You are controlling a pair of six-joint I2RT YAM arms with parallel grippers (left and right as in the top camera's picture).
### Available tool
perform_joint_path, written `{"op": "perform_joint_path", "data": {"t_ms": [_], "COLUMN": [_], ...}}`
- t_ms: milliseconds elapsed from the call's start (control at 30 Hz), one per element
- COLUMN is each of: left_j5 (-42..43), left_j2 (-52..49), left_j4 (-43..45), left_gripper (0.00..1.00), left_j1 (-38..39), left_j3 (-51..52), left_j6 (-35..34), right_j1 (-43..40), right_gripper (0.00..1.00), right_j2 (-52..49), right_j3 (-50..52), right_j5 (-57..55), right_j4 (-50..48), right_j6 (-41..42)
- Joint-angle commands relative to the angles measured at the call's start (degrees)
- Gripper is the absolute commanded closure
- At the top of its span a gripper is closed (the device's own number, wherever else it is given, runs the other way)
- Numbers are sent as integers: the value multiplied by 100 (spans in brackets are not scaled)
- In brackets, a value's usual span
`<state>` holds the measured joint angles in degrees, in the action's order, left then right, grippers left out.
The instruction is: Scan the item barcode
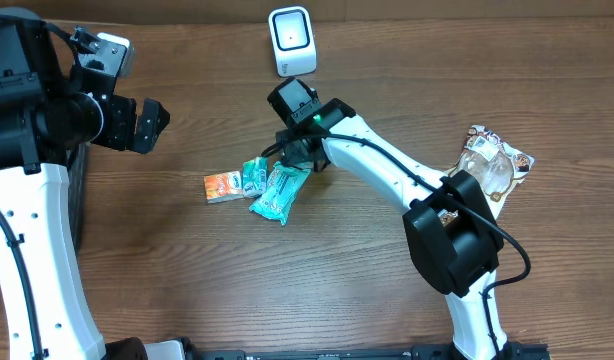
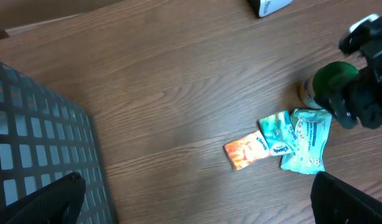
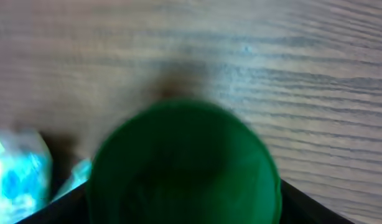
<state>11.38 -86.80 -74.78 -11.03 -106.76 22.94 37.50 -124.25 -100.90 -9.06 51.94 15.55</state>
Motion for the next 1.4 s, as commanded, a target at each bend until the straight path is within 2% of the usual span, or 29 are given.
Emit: {"op": "perform_joint_path", "data": {"t_ms": [0,167,267,300,400,467,567,767,967,1167,1367], "left_j5": [20,20,17,20,20,20,20,20,20,20,20], "left_j2": [24,24,24,24,24,24,24,24,24,24,24], "left_j4": [2,2,2,2,2,2,2,2,2,2,2], "left_gripper": [1,0,0,0,0,0,0,0,0,0,0], "left_j1": [-20,-20,-20,-20,-20,-20,-20,-20,-20,-20,-20], "left_j3": [-114,-114,-114,-114,-114,-114,-114,-114,-114,-114,-114], "left_j6": [129,129,129,129,129,129,129,129,129,129,129], "right_j1": [-24,-52,-129,-160,-275,-341,-382,-310,-293,-273,-208], "right_gripper": [20,17,14,6,2,0,0,0,0,0,14], "right_j2": [428,734,876,903,916,916,916,892,675,374,282], "right_j3": [-46,-46,-46,-46,-44,-31,-28,168,232,232,232], "right_j5": [382,833,815,815,824,767,350,-289,-181,-118,-118], "right_j4": [219,693,645,560,186,-26,-168,-699,-710,-702,-627], "right_j6": [-1589,-2826,-2922,-2815,-1797,-776,1172,2441,2955,2955,2898]}}
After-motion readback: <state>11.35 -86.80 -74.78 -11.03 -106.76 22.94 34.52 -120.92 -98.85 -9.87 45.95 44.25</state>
